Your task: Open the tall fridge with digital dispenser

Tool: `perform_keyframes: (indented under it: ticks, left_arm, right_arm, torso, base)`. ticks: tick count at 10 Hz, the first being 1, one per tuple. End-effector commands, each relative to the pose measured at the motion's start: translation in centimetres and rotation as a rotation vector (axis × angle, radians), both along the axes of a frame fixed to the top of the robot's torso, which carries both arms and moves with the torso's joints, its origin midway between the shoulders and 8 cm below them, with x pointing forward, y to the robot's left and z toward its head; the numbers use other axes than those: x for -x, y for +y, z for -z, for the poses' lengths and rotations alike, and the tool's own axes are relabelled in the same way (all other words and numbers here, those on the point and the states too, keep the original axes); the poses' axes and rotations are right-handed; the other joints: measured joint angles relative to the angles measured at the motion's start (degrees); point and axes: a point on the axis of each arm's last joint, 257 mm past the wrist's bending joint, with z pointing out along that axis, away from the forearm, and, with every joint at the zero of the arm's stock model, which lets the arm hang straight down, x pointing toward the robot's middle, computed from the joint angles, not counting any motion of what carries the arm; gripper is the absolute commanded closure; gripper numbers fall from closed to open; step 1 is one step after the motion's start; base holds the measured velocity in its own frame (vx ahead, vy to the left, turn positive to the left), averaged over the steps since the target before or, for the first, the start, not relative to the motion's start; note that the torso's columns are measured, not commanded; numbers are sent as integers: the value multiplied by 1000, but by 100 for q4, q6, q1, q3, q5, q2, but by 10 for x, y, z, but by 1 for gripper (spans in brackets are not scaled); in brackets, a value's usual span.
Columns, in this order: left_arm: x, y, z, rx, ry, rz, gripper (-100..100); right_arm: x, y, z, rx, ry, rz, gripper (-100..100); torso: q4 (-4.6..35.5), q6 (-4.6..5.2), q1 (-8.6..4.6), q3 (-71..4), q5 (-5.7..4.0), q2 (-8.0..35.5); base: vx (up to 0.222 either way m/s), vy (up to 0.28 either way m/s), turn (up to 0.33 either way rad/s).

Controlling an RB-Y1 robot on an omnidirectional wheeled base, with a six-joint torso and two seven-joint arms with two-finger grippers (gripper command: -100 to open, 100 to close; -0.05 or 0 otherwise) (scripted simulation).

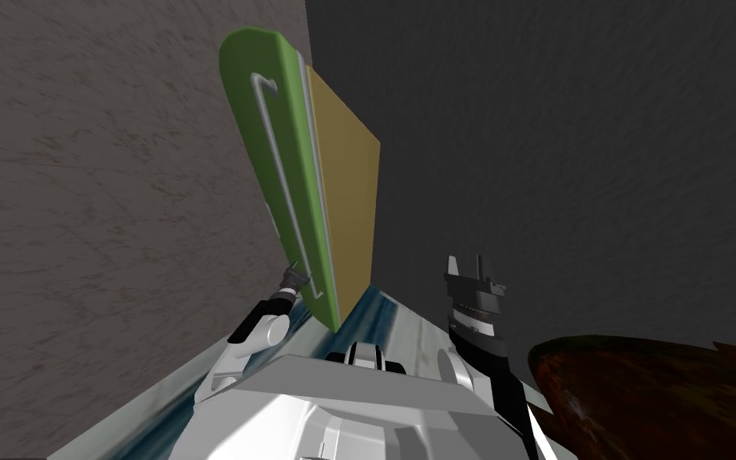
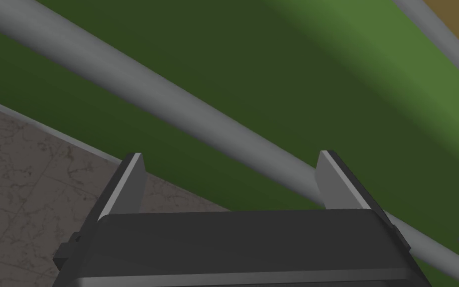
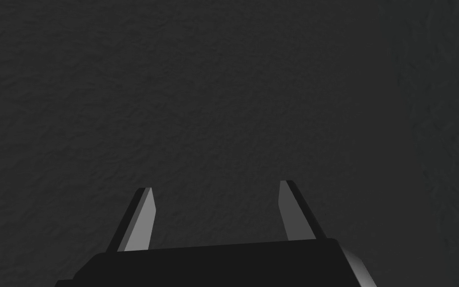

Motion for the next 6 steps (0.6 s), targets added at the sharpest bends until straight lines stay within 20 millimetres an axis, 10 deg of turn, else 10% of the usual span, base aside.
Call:
perform_keyframes:
  ticks: [1, 5, 6]
  left_arm:
    - [-13, 3, -3, -2, 0, 1, -100]
    - [-21, 4, -2, 0, 6, 2, -100]
    - [-13, 3, -3, -2, 0, 1, 100]
  right_arm:
    - [0, 0, 0, 0, 0, 0, 0]
    - [0, 0, 0, 0, 0, 0, 0]
    - [0, 0, 0, 0, 0, 0, 0]
  torso:
    - [0, 0, 7, -1, 3, -2]
    - [2, 6, -7, -15, -7, -26]
    - [-2, 2, -9, -15, -5, -24]
  base:
    - [7, -1, 5]
    - [0, -1, 4]
    - [-2, 0, -21]
